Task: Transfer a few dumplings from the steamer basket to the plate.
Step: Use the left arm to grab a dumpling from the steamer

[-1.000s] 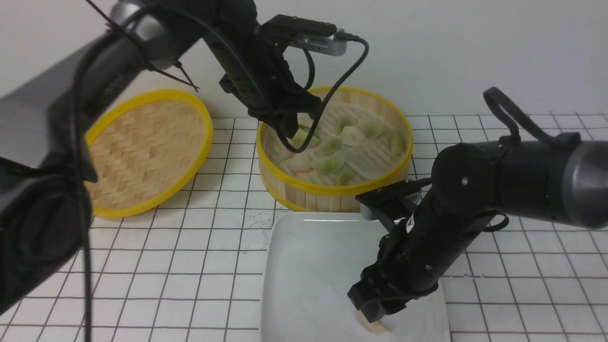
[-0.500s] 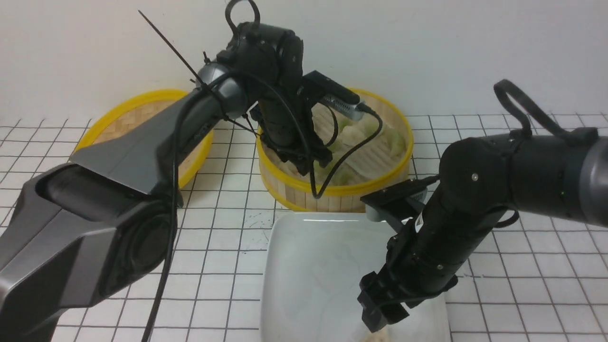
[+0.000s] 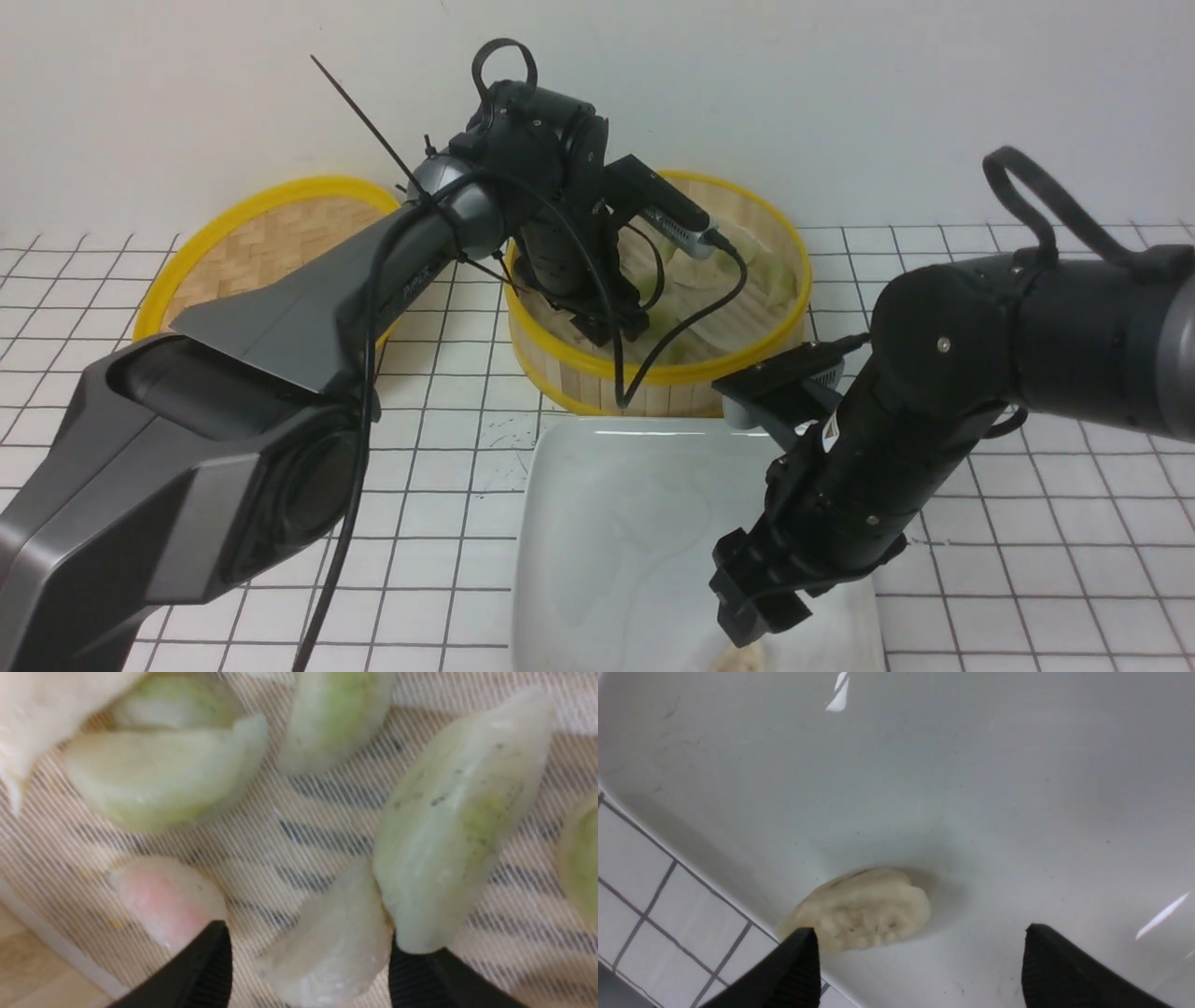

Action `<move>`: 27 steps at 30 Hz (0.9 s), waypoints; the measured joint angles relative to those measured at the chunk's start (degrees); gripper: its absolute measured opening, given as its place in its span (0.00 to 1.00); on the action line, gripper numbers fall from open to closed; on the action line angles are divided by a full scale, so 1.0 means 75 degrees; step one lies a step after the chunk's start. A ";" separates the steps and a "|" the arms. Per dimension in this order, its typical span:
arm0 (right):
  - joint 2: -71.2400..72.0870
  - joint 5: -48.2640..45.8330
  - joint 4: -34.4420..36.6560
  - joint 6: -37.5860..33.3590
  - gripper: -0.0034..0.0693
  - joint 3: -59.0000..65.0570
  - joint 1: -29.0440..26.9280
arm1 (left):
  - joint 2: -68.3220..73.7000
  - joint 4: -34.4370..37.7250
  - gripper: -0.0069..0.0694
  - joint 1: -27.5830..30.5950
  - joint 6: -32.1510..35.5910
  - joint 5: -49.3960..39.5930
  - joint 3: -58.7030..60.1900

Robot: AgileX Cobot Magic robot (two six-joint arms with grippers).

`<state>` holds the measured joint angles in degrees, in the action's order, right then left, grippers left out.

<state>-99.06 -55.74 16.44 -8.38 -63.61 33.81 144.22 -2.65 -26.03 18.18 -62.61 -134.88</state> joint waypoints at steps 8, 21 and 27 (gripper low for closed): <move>0.0005 0.0047 -0.0070 0.0000 0.77 0.0000 0.0000 | 0.0137 0.0013 0.52 -0.0023 0.0000 -0.0008 -0.0093; 0.0014 0.0047 -0.0126 0.0000 0.77 0.0000 0.0000 | 0.0160 0.0152 0.32 -0.0023 -0.0090 -0.1052 -0.0751; 0.0014 0.0019 -0.0129 0.0090 0.77 0.0000 0.0000 | -0.0190 0.0155 0.31 -0.0023 -0.0149 -0.1072 -0.1451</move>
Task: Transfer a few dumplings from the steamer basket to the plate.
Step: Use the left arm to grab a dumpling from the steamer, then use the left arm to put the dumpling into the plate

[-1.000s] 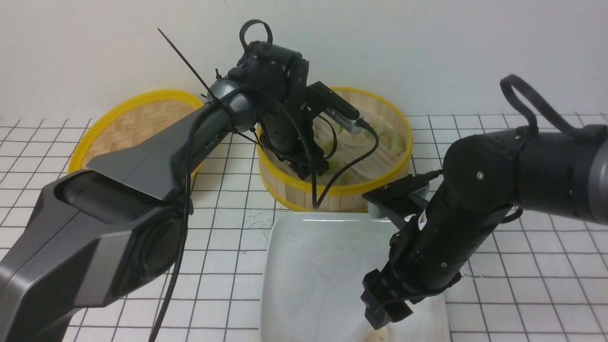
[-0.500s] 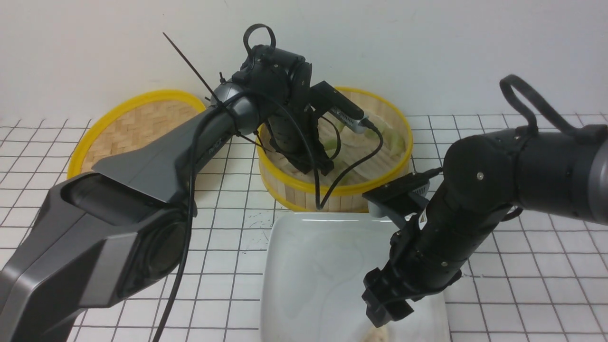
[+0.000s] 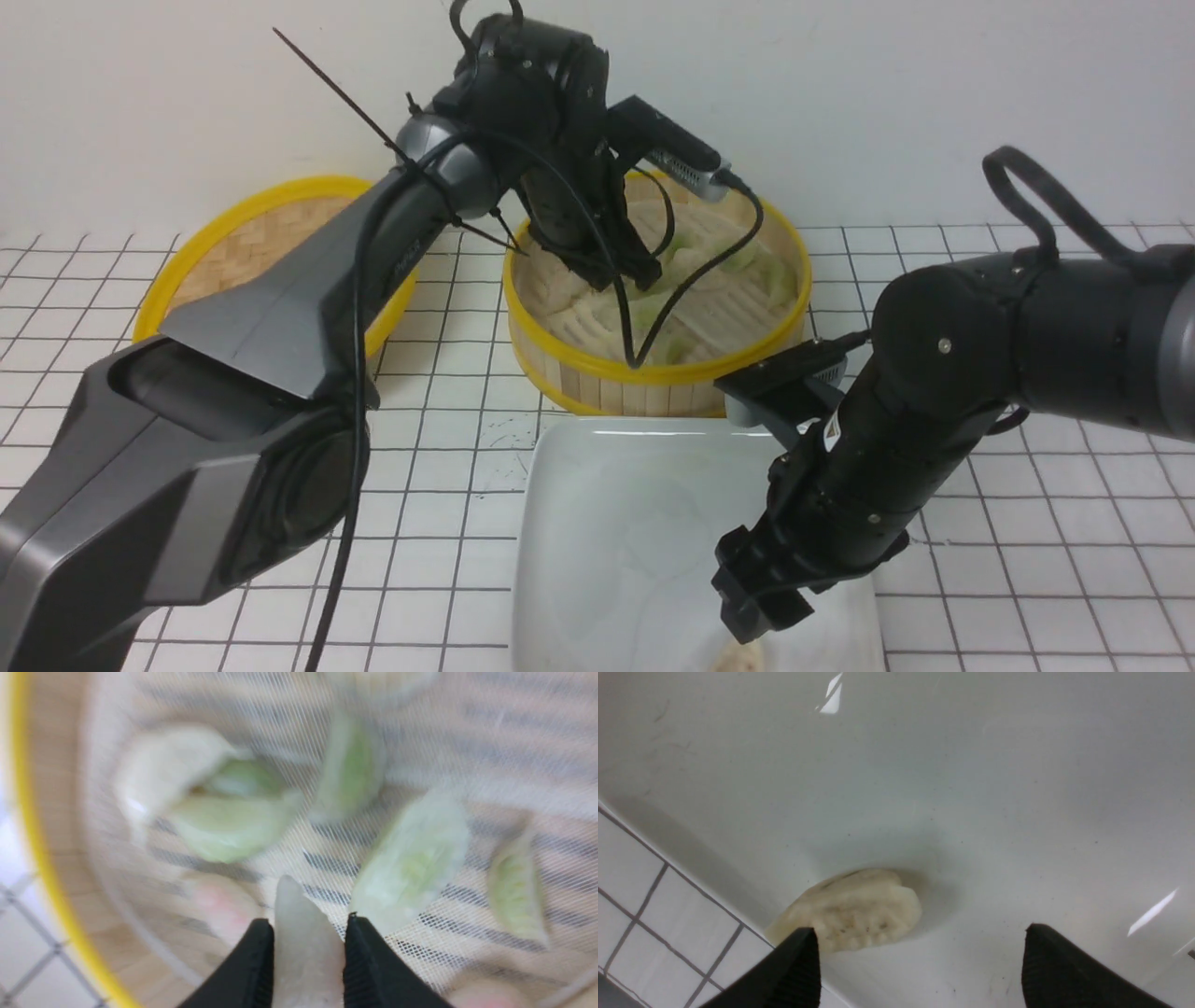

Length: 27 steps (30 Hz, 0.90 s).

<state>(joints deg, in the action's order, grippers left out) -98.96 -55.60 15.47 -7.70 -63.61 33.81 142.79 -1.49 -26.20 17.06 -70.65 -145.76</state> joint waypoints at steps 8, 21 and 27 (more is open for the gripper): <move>0.0225 -0.0271 -0.0379 0.0077 0.76 0.0000 0.0000 | -0.1352 0.0617 0.31 0.0000 -0.0725 -0.0083 0.0821; 0.3578 -0.1193 -0.2967 0.1846 0.66 0.0009 0.0000 | -0.3649 0.2478 0.31 -0.0772 -0.0685 0.0043 0.6256; 0.5973 -0.2003 -0.3201 0.2118 0.63 0.0019 0.0000 | -0.2994 0.1793 0.33 -0.1395 -0.0623 0.0507 0.6374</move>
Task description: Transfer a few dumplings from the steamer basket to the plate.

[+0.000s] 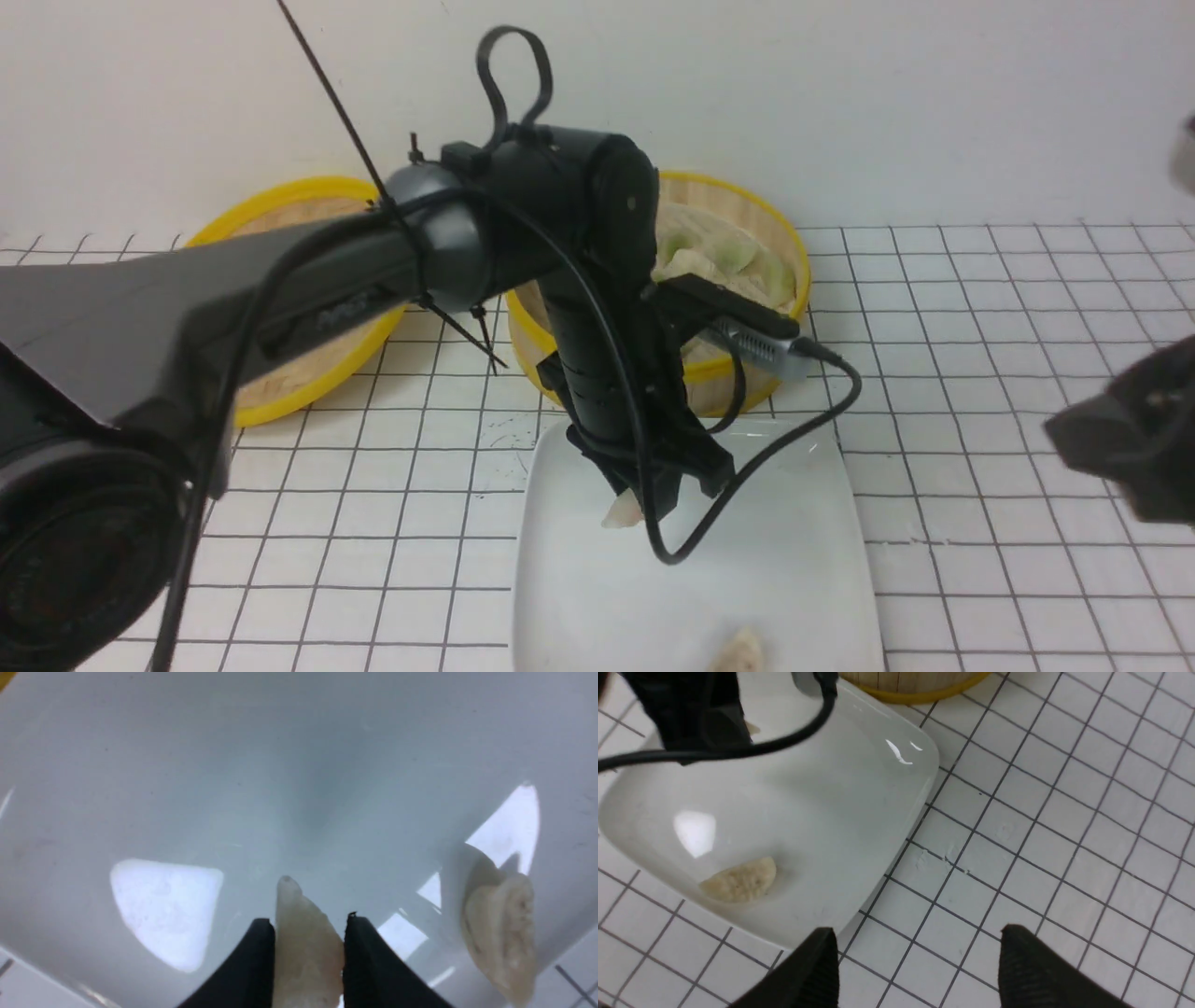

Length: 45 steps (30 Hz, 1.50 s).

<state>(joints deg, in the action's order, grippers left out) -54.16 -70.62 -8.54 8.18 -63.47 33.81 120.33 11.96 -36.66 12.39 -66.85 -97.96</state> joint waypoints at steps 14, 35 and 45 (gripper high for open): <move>0.4019 0.1180 -0.0049 0.1308 0.21 0.0974 0.0000 | 0.0016 -0.0533 0.62 -0.0164 -0.0761 -0.0298 -0.0605; 0.7364 0.6766 -0.3970 0.4919 0.03 0.4933 0.0000 | -0.7447 -0.0536 0.08 -0.0173 -0.1116 0.3110 0.5135; 0.7364 0.6890 -0.4032 0.4758 0.03 0.4947 0.0000 | -0.9242 -0.0500 0.08 -0.0173 -0.1116 0.4726 0.7334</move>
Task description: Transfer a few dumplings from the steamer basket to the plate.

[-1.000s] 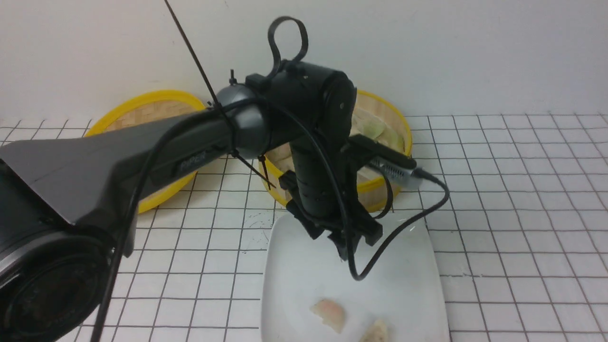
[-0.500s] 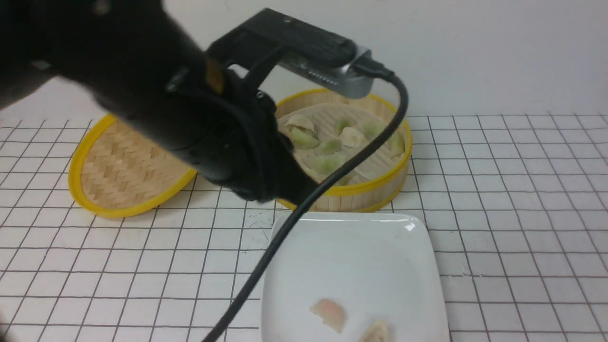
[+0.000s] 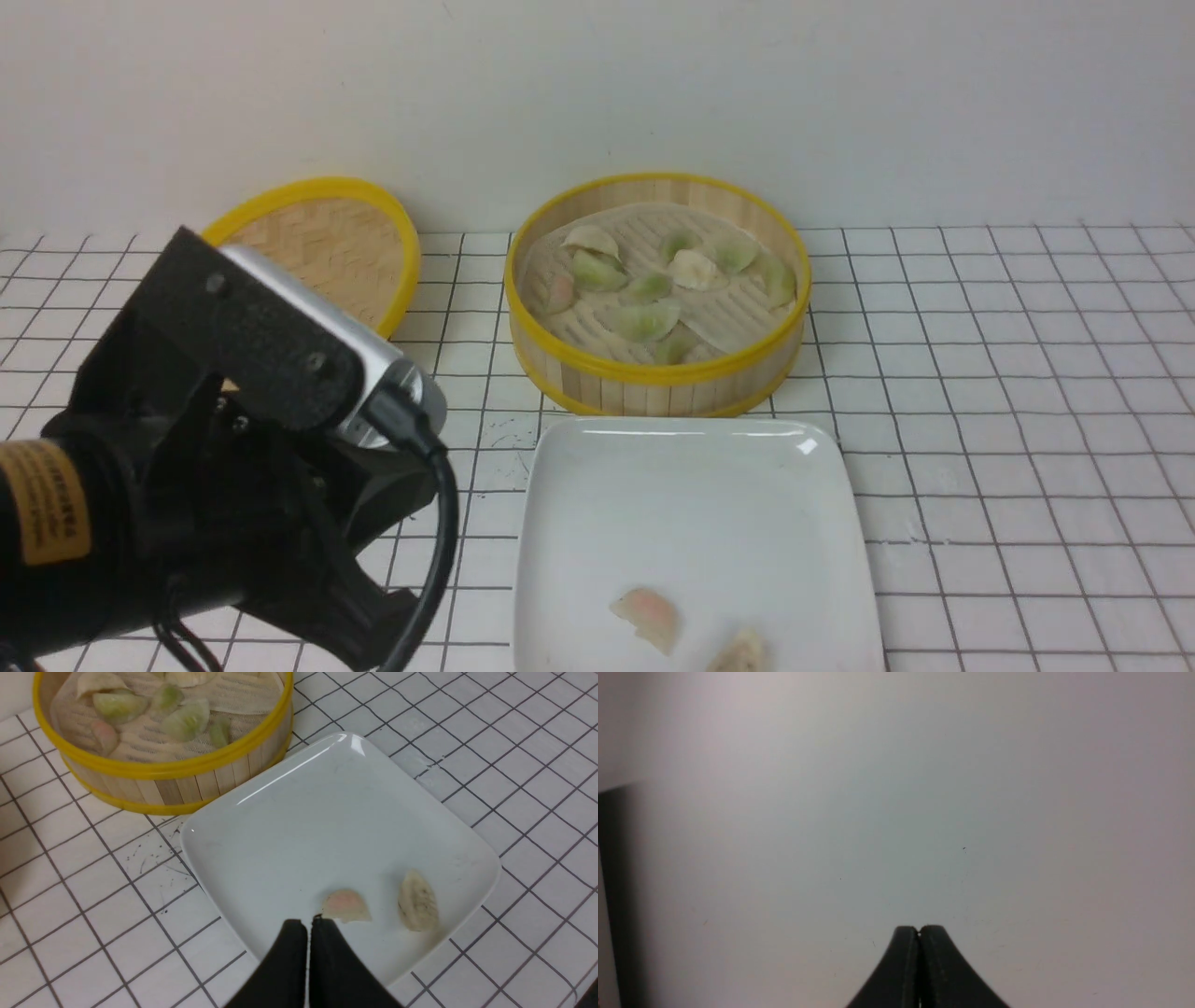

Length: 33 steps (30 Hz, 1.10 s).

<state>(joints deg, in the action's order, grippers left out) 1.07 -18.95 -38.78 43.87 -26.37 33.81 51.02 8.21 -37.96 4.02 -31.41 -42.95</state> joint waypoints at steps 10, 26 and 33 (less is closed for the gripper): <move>0.0000 0.0008 0.0000 -0.0024 0.03 0.0000 0.0000 | -0.0053 0.0025 0.08 0.0000 0.0000 -0.0023 0.0016; 0.0003 0.0008 0.0000 -0.0024 0.03 0.0000 0.0000 | -0.3501 -0.0348 0.08 0.2504 0.0090 0.1060 0.2342; 0.0003 0.0008 0.0000 -0.0024 0.03 0.0000 0.0000 | -0.6112 -0.0348 0.08 0.4503 0.0148 0.1594 0.5026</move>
<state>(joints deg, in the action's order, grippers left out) 1.09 -18.89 -38.78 43.69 -26.37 33.81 5.18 5.60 -4.19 5.13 -19.45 -5.25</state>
